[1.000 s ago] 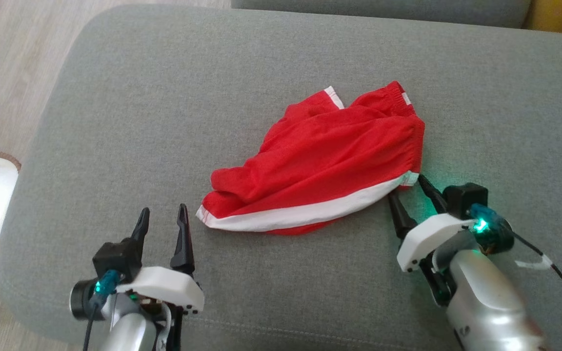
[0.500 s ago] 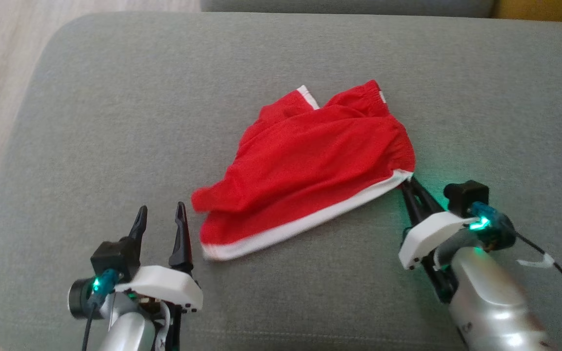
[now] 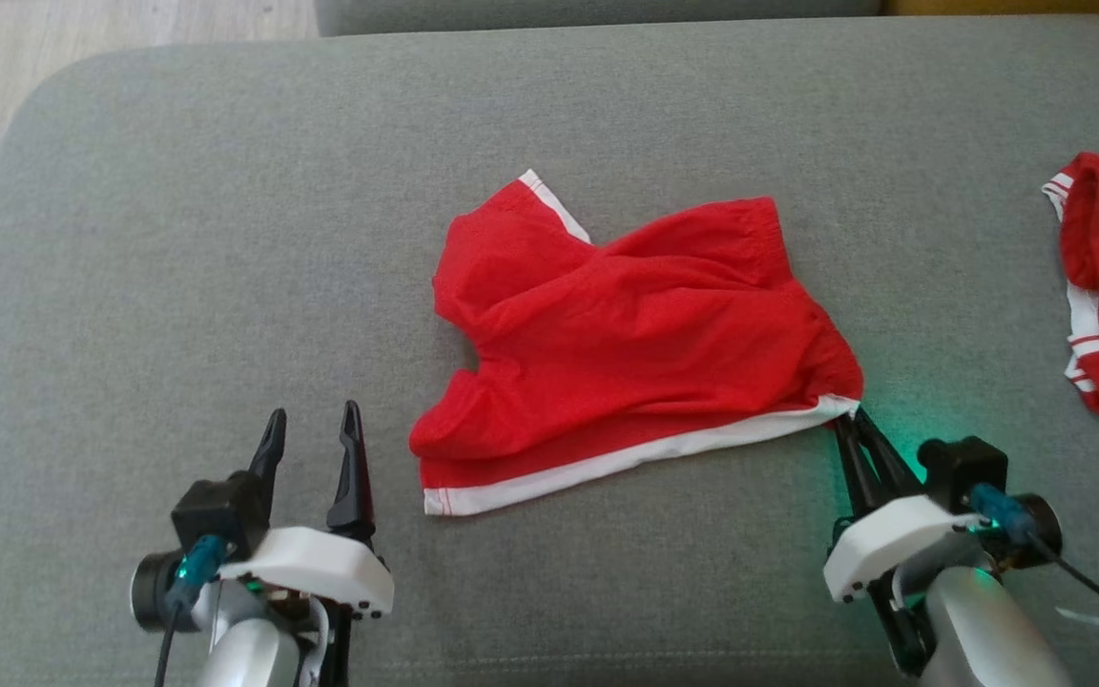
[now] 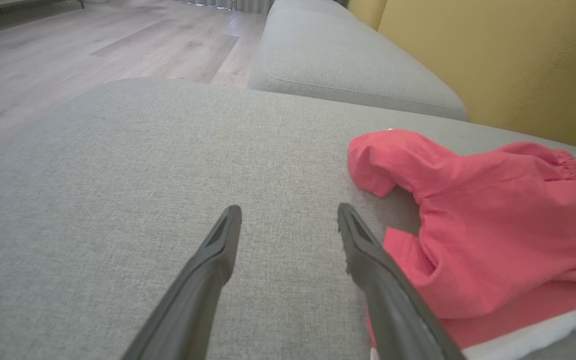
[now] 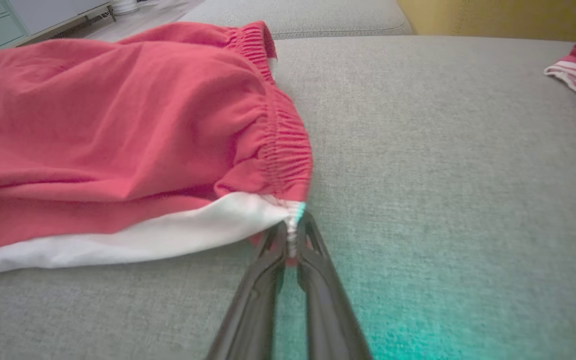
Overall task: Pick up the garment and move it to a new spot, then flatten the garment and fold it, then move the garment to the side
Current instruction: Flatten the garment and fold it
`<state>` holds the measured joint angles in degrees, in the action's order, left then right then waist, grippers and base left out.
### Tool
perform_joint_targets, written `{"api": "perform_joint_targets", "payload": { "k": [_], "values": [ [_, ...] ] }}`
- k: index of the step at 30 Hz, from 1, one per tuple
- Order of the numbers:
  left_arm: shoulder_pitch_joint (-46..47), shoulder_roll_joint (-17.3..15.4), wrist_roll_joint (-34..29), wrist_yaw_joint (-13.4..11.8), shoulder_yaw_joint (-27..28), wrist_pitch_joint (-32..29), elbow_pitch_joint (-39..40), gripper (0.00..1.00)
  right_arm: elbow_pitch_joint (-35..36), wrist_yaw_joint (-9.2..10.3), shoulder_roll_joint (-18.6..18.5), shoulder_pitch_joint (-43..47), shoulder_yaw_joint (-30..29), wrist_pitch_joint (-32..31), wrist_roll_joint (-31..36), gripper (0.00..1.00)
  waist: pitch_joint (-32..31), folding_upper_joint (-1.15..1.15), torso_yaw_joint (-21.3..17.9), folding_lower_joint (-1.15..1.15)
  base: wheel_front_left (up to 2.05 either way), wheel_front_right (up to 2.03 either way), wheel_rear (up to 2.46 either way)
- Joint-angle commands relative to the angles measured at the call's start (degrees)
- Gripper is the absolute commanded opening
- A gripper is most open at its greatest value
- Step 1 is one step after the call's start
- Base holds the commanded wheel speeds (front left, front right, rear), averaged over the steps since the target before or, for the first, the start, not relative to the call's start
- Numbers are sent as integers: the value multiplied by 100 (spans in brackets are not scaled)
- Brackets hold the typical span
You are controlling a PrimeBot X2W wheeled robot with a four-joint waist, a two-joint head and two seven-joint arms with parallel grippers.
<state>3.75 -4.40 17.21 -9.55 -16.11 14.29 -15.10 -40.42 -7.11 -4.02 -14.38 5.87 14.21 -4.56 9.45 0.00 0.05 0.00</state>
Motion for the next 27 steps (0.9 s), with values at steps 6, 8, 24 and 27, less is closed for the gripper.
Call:
{"api": "perform_joint_targets", "payload": {
  "k": [6, 8, 24, 27],
  "values": [
    [97, 0, -88, 57, 228, 71, 189, 100, 586, -37, 91, 340, -70, -63, 171, 7, -56, 0, -80, 0, 0, 0, 0],
    [81, 3, -94, 78, 233, 71, 202, 100, 722, -37, 102, 438, -99, -102, 174, 35, -87, 0, -108, 0, 0, 0, 0],
    [-227, 108, -145, 183, 466, 71, 716, 100, 1791, -37, 113, 934, -245, -110, -14, 100, -675, 0, -285, 0, 0, 0, 0],
    [-332, 122, -153, 193, 500, 71, 754, 100, 2057, -37, 113, 990, -290, -124, -28, 100, -838, 0, -299, 0, 0, 0, 0]
  ]
}}
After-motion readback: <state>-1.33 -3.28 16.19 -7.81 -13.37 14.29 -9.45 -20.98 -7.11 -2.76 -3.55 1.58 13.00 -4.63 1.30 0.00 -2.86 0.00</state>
